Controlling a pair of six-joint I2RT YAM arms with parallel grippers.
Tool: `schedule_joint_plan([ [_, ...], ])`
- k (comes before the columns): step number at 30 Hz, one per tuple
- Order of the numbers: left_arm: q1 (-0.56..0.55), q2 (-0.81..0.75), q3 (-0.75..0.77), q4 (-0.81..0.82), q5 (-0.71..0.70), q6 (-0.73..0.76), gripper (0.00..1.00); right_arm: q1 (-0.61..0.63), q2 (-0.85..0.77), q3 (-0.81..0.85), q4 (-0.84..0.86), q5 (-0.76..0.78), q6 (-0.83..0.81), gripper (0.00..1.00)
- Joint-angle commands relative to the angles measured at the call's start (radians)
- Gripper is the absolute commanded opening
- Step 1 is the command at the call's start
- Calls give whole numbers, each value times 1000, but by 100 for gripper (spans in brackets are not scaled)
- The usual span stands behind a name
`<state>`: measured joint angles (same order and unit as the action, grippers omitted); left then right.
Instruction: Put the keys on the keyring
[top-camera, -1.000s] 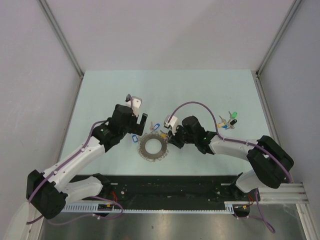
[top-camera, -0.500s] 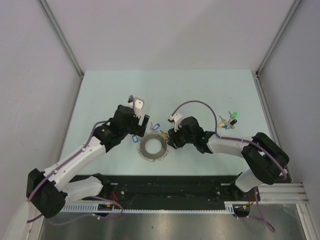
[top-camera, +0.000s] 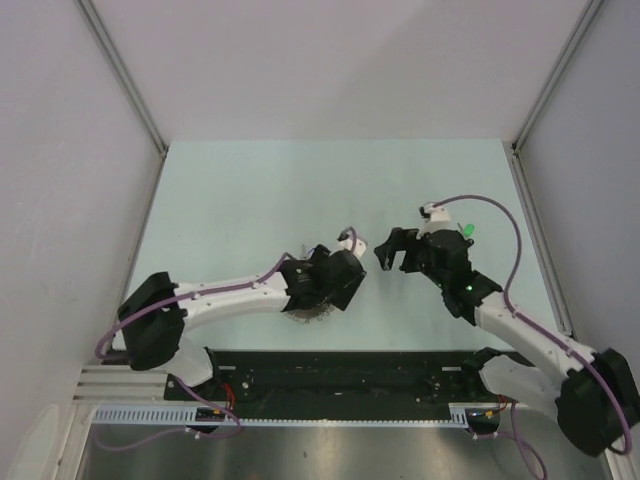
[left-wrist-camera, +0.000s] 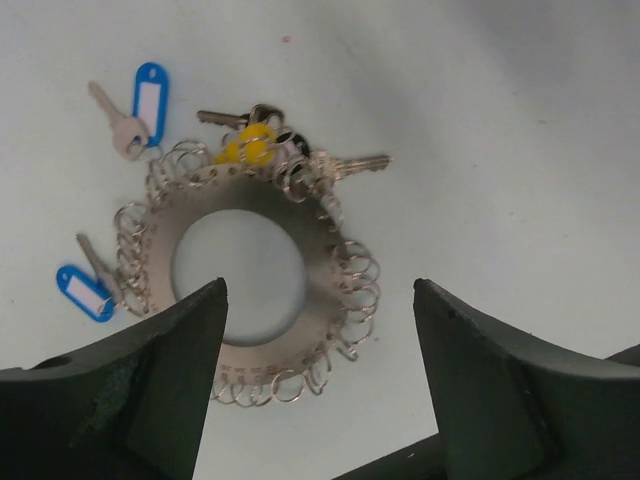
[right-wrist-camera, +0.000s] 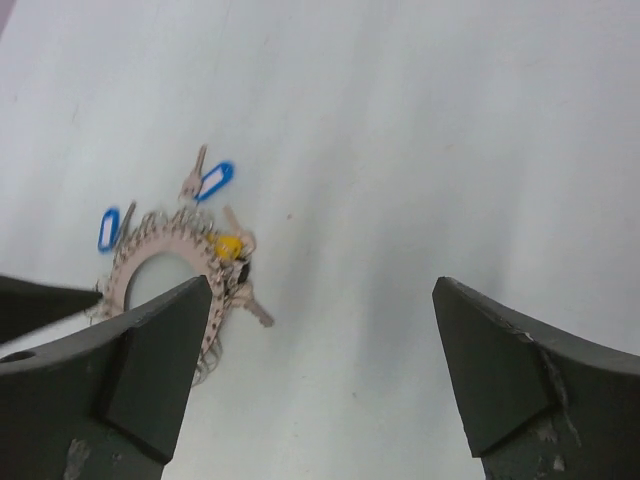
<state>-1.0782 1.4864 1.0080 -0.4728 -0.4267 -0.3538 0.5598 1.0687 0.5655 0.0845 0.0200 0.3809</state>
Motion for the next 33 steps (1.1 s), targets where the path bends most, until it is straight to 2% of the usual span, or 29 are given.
schedule_joint_plan([
  [1,-55,106,121,-32,-93,-111,69,-61,-194,-61,-80,138,47,100],
  [3,-65,161,139,-32,-87,-132,61,-90,-303,-78,-132,144,38,99],
  [4,-68,175,142,-27,-87,-139,52,-100,-334,-82,-143,146,32,100],
  [7,-74,230,159,-41,-90,-160,43,-129,-414,-95,-183,147,15,100],
  [17,-77,316,165,-56,-175,-189,31,-175,-452,-98,-212,104,-13,100],
  [19,-78,331,165,-49,-175,-186,26,-178,-452,-98,-213,100,-13,100],
  [33,-77,405,199,-44,-208,-160,27,-193,-460,-98,-229,80,-22,100],
])
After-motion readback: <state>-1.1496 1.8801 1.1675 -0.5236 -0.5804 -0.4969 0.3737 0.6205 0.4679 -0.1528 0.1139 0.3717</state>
